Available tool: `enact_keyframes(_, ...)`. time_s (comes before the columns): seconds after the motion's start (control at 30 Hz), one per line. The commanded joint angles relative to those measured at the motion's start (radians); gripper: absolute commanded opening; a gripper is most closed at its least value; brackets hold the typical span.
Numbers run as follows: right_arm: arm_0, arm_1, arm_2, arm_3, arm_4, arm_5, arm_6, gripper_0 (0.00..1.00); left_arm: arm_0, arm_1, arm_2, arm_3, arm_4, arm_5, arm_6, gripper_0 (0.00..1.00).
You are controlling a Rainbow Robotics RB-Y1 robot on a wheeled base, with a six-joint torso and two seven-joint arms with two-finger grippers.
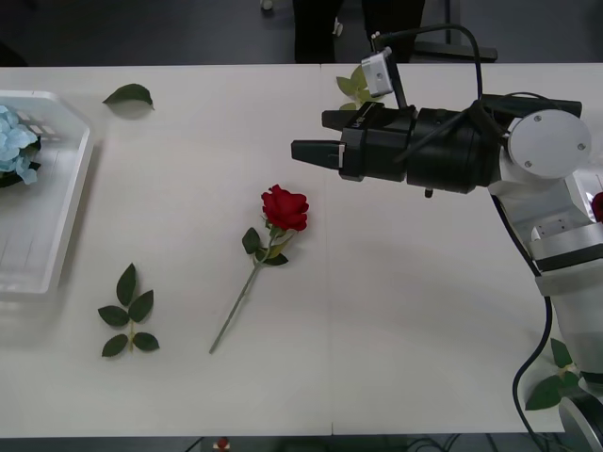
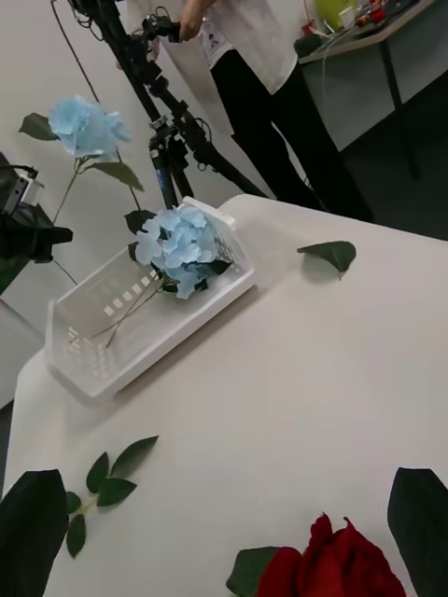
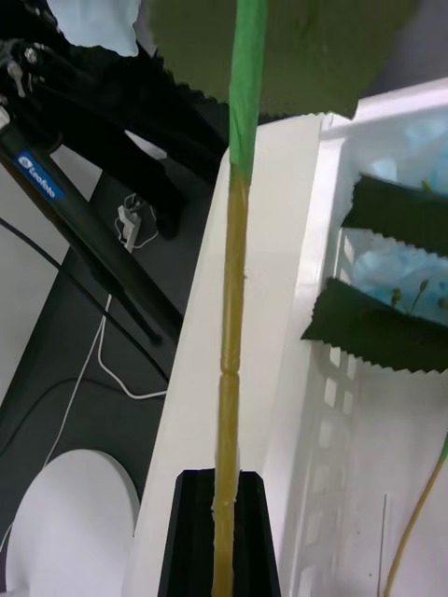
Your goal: Place the red flowers into the right box and the blue flowers into the left box. If a person shows an open palm, hand one flower to the person first, then continue sorting.
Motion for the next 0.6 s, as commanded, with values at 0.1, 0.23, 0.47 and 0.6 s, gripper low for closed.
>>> enact_keyframes(0.1, -0.03, -0.043, 0.0, -0.017, -0.065, 0.003, 0.057, 1.0, -0.003, 0.04, -0.06, 0.062, -0.015, -0.045, 0.003, 0.0)
enact_keyframes(0.23, -0.03, -0.069, 0.0, -0.014, -0.07, 0.032, 0.08, 1.0, -0.003, 0.04, -0.098, 0.097, -0.012, -0.06, 0.02, 0.0)
enact_keyframes(0.47, -0.037, -0.143, -0.002, -0.01, -0.11, 0.071, 0.111, 1.0, -0.002, 0.04, -0.13, 0.115, -0.012, -0.078, 0.029, 0.35)
enact_keyframes(0.6, -0.039, -0.181, -0.003, -0.012, -0.144, 0.101, 0.128, 1.0, -0.002, 0.04, -0.135, 0.114, -0.001, -0.078, 0.028, 0.59)
